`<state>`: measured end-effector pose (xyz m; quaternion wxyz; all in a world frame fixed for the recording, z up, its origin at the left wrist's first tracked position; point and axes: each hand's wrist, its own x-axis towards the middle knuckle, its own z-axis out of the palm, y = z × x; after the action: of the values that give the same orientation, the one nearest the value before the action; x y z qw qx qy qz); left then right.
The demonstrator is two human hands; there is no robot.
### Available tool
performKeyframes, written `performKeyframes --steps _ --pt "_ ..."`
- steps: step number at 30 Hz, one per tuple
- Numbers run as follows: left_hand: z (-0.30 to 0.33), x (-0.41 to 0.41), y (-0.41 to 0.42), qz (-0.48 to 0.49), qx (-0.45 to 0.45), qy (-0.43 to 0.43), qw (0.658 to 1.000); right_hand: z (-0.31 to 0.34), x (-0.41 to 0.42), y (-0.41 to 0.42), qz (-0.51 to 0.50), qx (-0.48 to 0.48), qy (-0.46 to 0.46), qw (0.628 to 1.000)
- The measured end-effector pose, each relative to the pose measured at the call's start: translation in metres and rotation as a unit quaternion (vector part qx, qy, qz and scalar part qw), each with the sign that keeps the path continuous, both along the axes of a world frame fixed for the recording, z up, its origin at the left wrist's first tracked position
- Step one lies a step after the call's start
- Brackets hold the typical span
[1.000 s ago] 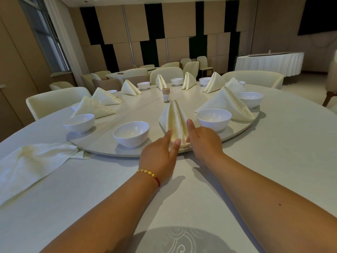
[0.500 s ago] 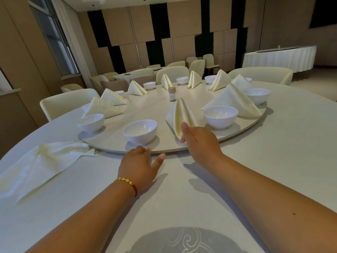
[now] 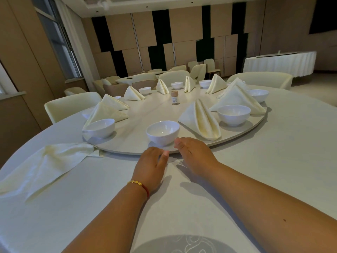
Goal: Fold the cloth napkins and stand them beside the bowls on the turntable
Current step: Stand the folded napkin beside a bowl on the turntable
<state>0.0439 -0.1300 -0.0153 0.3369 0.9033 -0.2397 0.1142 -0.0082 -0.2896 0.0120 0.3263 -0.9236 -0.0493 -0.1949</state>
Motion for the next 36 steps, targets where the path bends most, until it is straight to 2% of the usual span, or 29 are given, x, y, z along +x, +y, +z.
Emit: performKeyframes --steps 4,7,10,15,20,23,26,32,36 --pt "0.000 0.009 0.014 0.139 0.020 -0.059 0.988 -0.003 0.002 0.002 0.009 -0.030 0.002 1.000" --pt "-0.002 0.018 0.023 0.173 0.142 0.005 0.975 -0.006 0.003 0.006 0.019 -0.065 -0.011 0.998" --pt "-0.002 0.019 0.023 0.143 0.194 0.049 0.969 -0.012 0.007 0.011 0.030 -0.076 -0.014 0.997" --pt "-0.001 0.014 0.020 0.108 0.227 0.000 0.968 -0.021 0.009 0.015 0.078 -0.114 0.011 0.990" --pt "-0.004 0.011 0.018 0.055 0.183 0.002 0.982 -0.025 0.012 0.013 0.050 -0.229 0.099 0.967" --pt "-0.001 0.006 0.020 0.006 0.154 0.006 0.988 -0.025 0.009 0.011 0.029 -0.260 0.115 0.958" --pt "0.002 -0.001 0.030 0.006 0.140 0.028 0.990 -0.026 0.008 0.014 0.024 -0.279 0.119 0.953" --pt "0.004 0.003 0.101 0.134 0.169 0.031 0.976 -0.029 0.011 0.016 0.028 -0.310 0.101 0.945" --pt "0.003 0.011 0.176 0.319 0.246 0.025 0.915 -0.032 0.015 0.014 0.014 -0.325 0.095 0.941"
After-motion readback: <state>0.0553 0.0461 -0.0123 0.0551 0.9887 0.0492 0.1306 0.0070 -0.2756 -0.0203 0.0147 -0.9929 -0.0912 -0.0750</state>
